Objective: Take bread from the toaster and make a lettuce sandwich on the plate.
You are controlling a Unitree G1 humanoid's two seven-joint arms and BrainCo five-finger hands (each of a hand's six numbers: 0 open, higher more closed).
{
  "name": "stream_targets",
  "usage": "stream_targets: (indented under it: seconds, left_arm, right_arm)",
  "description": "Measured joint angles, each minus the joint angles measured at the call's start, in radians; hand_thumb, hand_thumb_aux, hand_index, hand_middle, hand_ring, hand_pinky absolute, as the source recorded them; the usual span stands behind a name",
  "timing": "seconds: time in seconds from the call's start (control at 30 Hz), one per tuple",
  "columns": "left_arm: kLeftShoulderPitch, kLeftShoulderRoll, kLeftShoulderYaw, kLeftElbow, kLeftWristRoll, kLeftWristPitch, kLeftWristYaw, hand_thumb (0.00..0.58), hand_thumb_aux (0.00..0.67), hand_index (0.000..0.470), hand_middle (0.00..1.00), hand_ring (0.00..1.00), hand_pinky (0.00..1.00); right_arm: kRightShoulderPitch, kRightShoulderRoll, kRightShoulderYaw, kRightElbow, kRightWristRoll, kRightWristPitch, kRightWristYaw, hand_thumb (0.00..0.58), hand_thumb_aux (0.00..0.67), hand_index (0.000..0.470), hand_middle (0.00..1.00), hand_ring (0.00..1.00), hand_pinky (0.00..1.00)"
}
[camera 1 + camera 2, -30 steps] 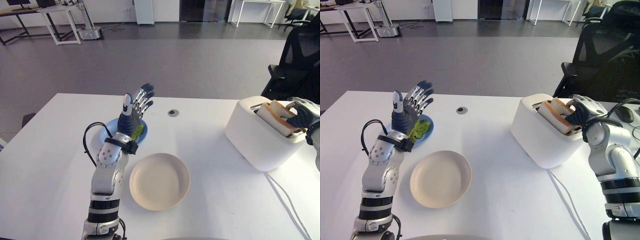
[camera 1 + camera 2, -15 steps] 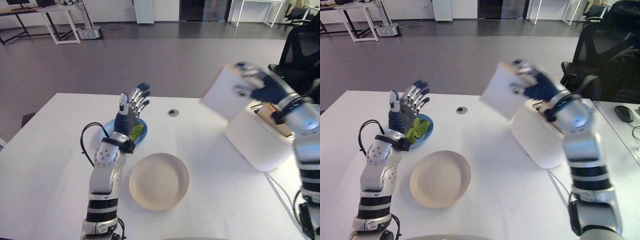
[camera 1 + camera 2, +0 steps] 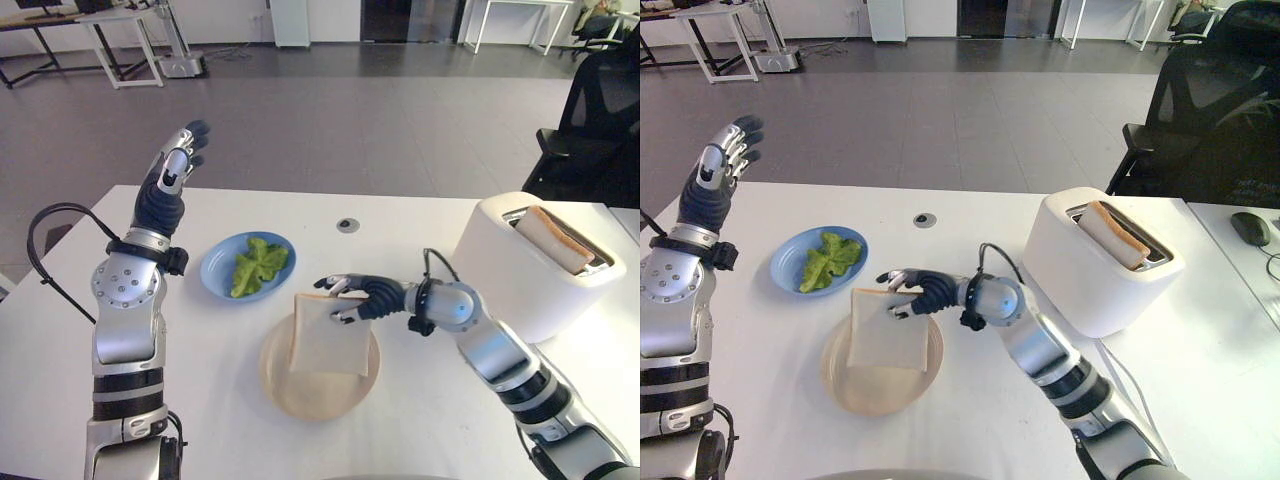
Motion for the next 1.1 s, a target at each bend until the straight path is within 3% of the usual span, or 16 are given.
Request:
stream_targets:
  seconds: [0.17, 0.2, 0.23, 0.47, 0.63, 0.7, 0.87, 1.1]
  left_arm:
    - [-0.001, 0.015, 0.002, 0.018, 0.005, -0.018, -0.002, 0.000, 0.000, 0.000, 0.00, 0.00, 0.00]
    - [-0.001, 0.020, 0.001, 0.023, 0.019, -0.025, -0.005, 0.000, 0.000, 0.000, 0.00, 0.00, 0.00]
    - [-0.001, 0.025, -0.005, 0.027, 0.025, -0.032, -0.011, 0.000, 0.000, 0.000, 0.00, 0.00, 0.00]
    - [-0.001, 0.076, -0.067, 0.157, 0.154, -0.127, -0.017, 0.000, 0.000, 0.000, 0.00, 0.00, 0.00]
    - [0.004, 0.227, -0.222, 0.245, 0.548, -0.193, 0.082, 0.000, 0.000, 0.000, 0.00, 0.00, 0.00]
    - [0.002, 0.264, -0.298, 0.278, 0.698, -0.168, 0.102, 0.000, 0.000, 0.000, 0.00, 0.00, 0.00]
    - [-0.044, 0.285, -0.501, 0.414, 1.040, 0.038, 0.071, 0.000, 0.000, 0.000, 0.00, 0.00, 0.00]
    - [-0.158, 0.178, -0.627, 0.666, 1.092, 0.137, 0.049, 0.000, 0.000, 0.000, 0.00, 0.00, 0.00]
  right_arm:
    - [0.000, 0.033, 0.047, 0.117, -0.052, -0.078, -0.008, 0.580, 0.670, 0.470, 0.00, 0.00, 0.00]
    - [0.002, 0.036, 0.055, 0.138, -0.057, -0.095, -0.008, 0.528, 0.470, 0.330, 0.00, 0.00, 0.00]
    - [0.004, 0.036, 0.061, 0.149, -0.073, -0.111, -0.007, 0.000, 0.000, 0.000, 0.00, 0.00, 0.00]
    - [0.011, 0.008, 0.050, 0.140, -0.129, -0.163, 0.012, 0.000, 0.000, 0.000, 0.00, 0.00, 0.00]
    - [-0.025, 0.021, -0.102, 0.057, -0.082, -0.199, -0.029, 0.000, 0.000, 0.000, 0.00, 0.00, 0.00]
    - [-0.033, 0.030, -0.150, 0.036, -0.069, -0.198, -0.045, 0.000, 0.000, 0.000, 0.00, 0.00, 0.00]
    - [-0.046, 0.035, -0.247, -0.028, -0.030, -0.179, -0.065, 0.000, 0.000, 0.000, 0.00, 0.00, 0.00]
    - [-0.046, 0.036, -0.261, -0.029, -0.031, -0.174, -0.066, 0.000, 0.000, 0.000, 0.00, 0.00, 0.00]
